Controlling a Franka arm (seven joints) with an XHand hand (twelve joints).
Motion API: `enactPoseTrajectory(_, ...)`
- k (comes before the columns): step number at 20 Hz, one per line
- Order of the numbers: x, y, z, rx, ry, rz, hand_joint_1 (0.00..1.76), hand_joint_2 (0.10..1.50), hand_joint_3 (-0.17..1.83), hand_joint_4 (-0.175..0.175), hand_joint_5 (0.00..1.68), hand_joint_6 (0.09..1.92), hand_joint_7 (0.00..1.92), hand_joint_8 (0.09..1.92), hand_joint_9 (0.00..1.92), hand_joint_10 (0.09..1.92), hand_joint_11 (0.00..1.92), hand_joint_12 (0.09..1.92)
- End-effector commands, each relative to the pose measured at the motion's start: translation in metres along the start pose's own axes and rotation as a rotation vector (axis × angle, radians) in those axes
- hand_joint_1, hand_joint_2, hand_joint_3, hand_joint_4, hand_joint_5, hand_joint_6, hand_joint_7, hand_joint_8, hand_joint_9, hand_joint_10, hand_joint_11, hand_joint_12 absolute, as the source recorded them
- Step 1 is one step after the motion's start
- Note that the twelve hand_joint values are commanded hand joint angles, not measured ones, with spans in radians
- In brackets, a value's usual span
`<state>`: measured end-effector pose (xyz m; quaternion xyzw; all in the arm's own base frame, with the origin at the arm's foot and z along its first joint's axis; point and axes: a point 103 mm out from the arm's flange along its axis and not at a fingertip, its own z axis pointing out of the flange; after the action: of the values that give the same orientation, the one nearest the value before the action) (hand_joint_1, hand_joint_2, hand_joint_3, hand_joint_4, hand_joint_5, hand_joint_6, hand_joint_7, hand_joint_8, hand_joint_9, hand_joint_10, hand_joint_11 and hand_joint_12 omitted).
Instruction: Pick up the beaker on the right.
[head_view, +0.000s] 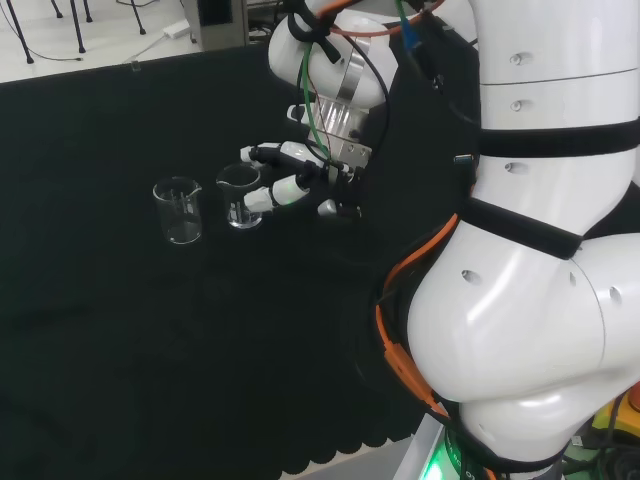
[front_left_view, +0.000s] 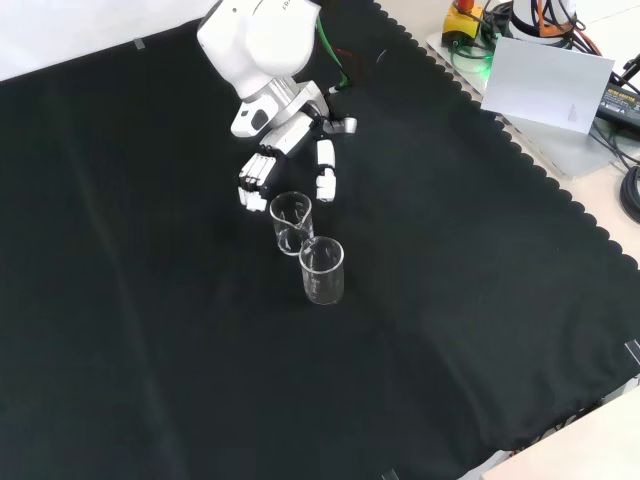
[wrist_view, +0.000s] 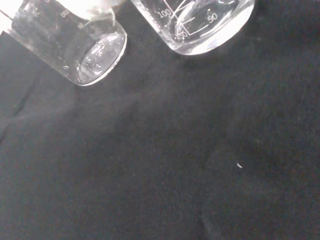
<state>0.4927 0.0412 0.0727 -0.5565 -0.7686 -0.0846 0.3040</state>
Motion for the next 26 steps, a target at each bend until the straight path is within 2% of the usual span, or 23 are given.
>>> enactPoseTrajectory(1, 0.0, 0.006, 0.008, 0.001, 0.063, -0.024, 0.81, 0.87, -0.17, -0.04, 0.27, 0.09, 0.14, 0.59, 0.19, 0.64, 0.0, 0.86)
enactPoseTrajectory(5, 0.001, 0.01, 0.012, 0.015, 0.115, -0.041, 0.81, 0.87, -0.17, -0.04, 0.28, 0.09, 0.15, 0.59, 0.2, 0.64, 0.0, 0.88)
enactPoseTrajectory(10, 0.003, 0.014, 0.015, -0.005, 0.166, -0.057, 0.82, 0.87, -0.17, -0.038, 0.28, 0.09, 0.15, 0.58, 0.2, 0.63, 0.0, 0.89)
enactPoseTrajectory(18, 0.007, 0.02, 0.02, -0.008, 0.194, -0.073, 0.83, 0.88, -0.17, -0.033, 0.28, 0.09, 0.15, 0.56, 0.2, 0.62, 0.0, 0.93)
enactPoseTrajectory(26, 0.008, 0.023, 0.023, -0.052, 0.221, -0.085, 0.87, 0.88, -0.17, -0.029, 0.27, 0.09, 0.15, 0.54, 0.21, 0.61, 0.0, 0.96)
